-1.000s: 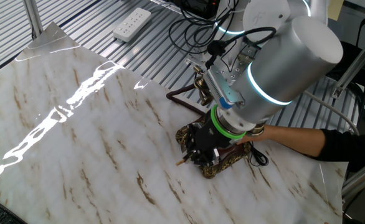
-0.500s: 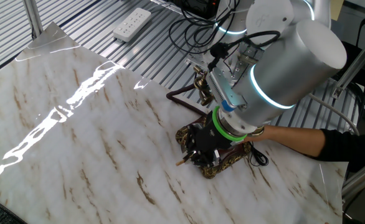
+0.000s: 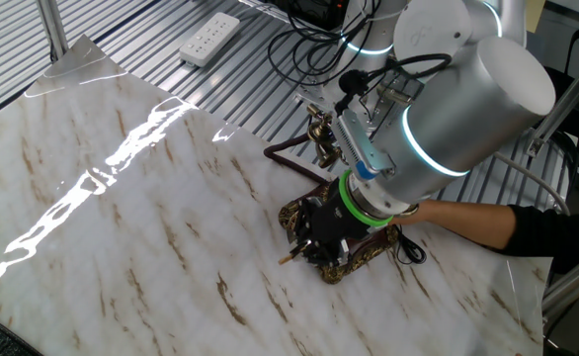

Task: Dial a number on an old rotary phone

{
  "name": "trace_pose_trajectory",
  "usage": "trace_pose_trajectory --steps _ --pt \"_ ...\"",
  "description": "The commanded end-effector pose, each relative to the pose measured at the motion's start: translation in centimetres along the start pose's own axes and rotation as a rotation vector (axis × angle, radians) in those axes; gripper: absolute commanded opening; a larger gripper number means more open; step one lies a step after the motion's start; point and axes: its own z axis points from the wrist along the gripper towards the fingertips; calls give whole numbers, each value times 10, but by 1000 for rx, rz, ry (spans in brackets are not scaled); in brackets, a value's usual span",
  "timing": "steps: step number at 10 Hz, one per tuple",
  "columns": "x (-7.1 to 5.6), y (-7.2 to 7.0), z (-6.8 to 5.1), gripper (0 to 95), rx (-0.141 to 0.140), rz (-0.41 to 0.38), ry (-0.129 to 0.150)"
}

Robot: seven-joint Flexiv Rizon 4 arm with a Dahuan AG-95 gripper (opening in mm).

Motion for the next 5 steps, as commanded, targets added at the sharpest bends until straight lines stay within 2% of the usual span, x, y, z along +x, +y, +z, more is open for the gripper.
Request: trace_pose_trajectory --steps 1,5 --pt "2 4 1 0 -1 1 -4" --pt "2 5 3 0 2 3 -7"
